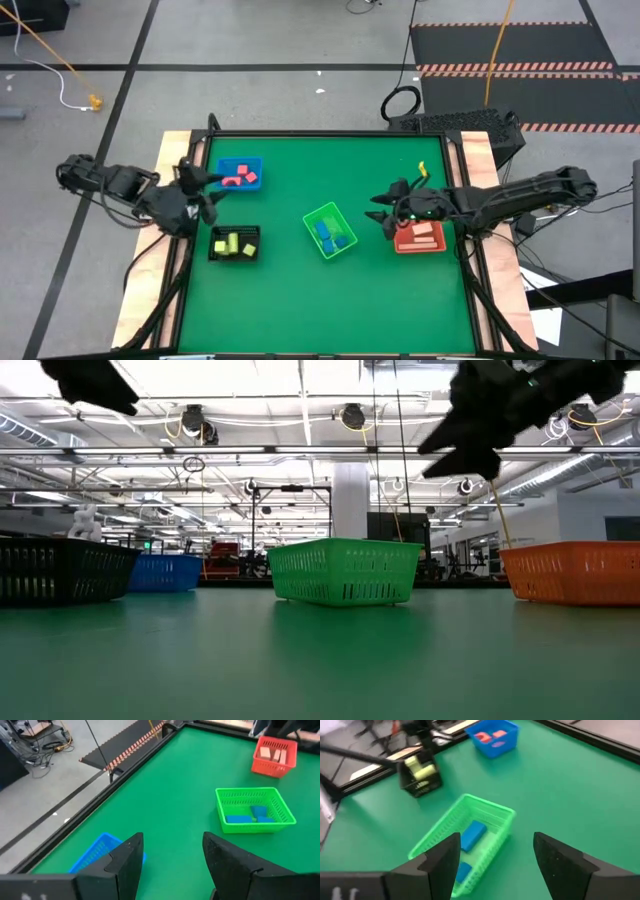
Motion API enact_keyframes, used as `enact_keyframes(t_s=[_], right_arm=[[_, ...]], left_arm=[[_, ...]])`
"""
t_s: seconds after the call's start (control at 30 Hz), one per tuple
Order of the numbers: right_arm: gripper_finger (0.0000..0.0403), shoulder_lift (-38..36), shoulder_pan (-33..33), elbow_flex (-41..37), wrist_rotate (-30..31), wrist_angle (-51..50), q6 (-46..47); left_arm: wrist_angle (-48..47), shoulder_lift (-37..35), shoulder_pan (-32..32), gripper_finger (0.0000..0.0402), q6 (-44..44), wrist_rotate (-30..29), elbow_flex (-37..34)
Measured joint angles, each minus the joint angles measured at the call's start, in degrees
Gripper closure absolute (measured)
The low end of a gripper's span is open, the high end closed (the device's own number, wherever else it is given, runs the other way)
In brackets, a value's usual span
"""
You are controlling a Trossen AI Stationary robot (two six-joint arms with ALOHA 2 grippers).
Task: Sort & place blocks by color
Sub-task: Return to Home Position
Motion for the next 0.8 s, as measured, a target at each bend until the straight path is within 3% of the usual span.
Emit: enact_keyframes(t_s=[0.17,0.27,0.5,0.8], right_arm=[[0.0163,-4.36,1.27,-7.50,1.72,8.10,1.83],[0.0163,-6.31,2.04,-10.20,1.69,11.58,1.29],[0.0163,-9.38,2.25,-14.13,1.85,13.91,0.12],[0.0163,-10.09,2.25,-20.28,1.89,23.23,-0.73]], left_arm=[[0.63,-7.40,-0.01,0.0195,-4.10,-0.02,-5.92],[5.55,-11.13,0.00,0.0195,-5.10,-0.20,-10.99],[30.69,-16.56,0.00,0.0195,5.19,-0.38,-25.33],[61.52,-16.66,0.00,0.0195,20.04,2.02,-40.22]])
